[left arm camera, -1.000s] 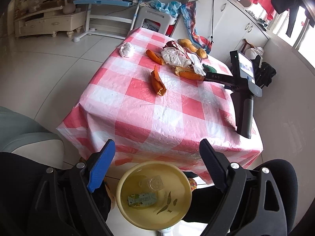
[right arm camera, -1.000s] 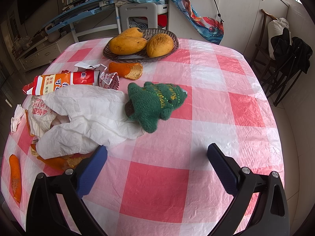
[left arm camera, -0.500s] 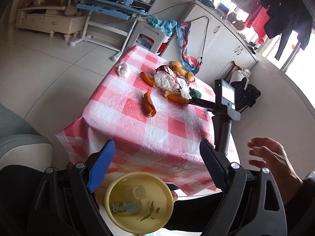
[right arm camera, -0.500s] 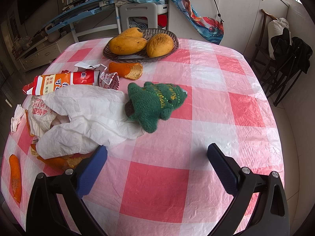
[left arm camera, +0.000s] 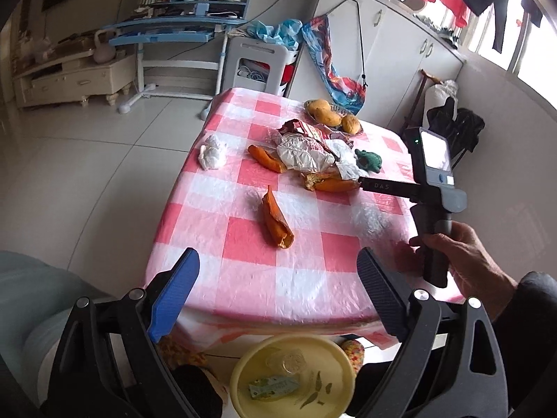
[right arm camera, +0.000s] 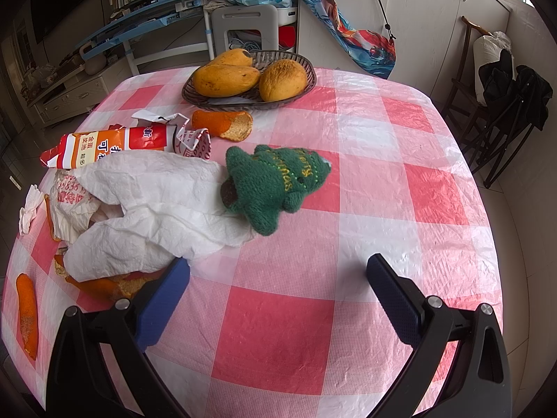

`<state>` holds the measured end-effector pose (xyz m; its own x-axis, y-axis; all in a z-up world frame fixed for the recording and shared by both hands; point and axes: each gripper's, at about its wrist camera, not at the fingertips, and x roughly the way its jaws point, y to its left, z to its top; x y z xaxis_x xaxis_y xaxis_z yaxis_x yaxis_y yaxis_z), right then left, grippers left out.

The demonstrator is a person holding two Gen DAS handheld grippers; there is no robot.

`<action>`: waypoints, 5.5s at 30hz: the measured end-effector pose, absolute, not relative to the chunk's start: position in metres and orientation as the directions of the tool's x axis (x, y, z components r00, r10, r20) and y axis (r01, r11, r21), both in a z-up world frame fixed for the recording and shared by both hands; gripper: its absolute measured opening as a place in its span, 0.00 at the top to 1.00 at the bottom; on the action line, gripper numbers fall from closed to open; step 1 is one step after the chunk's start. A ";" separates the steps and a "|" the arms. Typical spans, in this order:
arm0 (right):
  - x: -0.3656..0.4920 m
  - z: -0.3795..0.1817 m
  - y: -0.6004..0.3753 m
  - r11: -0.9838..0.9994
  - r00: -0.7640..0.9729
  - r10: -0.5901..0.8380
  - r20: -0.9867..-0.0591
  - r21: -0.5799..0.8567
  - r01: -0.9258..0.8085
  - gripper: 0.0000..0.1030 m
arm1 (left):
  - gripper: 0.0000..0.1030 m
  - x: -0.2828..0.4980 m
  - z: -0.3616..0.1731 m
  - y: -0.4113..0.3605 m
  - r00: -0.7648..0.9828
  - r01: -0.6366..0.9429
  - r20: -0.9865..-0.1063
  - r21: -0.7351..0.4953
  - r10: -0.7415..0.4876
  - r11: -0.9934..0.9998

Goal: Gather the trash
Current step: 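Reach the left tool to the orange peel and grasp it, then grasp the white tissue with the right tool while the left tool holds the peel, then carry the tissue over the yellow bucket and open the right tool, then lower the orange peel over the bucket and open the left tool, then grasp the white napkin on the table with the right tool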

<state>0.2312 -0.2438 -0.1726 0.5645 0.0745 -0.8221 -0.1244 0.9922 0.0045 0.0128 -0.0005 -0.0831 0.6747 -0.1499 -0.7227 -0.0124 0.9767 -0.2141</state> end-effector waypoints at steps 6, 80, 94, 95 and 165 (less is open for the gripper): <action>0.231 -0.168 -0.244 0.981 0.464 0.111 -0.879 0.023 -0.192 0.06 | 0.24 0.078 -0.117 -0.030 0.595 -0.035 -0.801 -0.107 -0.066 0.994; 0.019 -0.133 -0.175 0.809 0.345 0.526 -0.777 0.332 -0.485 0.78 | 0.84 -0.047 -0.074 0.029 0.827 -0.172 -0.561 -0.321 -0.041 0.931; -0.017 -0.135 -0.180 0.883 0.470 0.396 -0.789 0.187 -0.430 0.28 | 0.84 -0.063 -0.092 0.014 0.775 -0.131 -0.628 -0.259 -0.064 0.957; -0.021 -0.128 -0.185 0.896 0.521 0.385 -0.762 0.173 -0.409 0.25 | 0.84 -0.063 -0.095 0.012 0.768 -0.125 -0.636 -0.254 -0.068 0.959; 0.218 -0.159 -0.229 0.933 0.525 0.360 -0.771 0.315 -0.176 0.85 | 0.42 0.077 -0.091 -0.024 0.583 0.140 -0.794 -0.113 -0.174 0.984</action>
<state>0.2175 -0.2288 -0.1587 0.5247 0.3599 -0.7714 -0.1758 0.9325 0.3155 0.0768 -0.0240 -0.0906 0.5828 -0.1745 -0.7937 0.1405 0.9836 -0.1130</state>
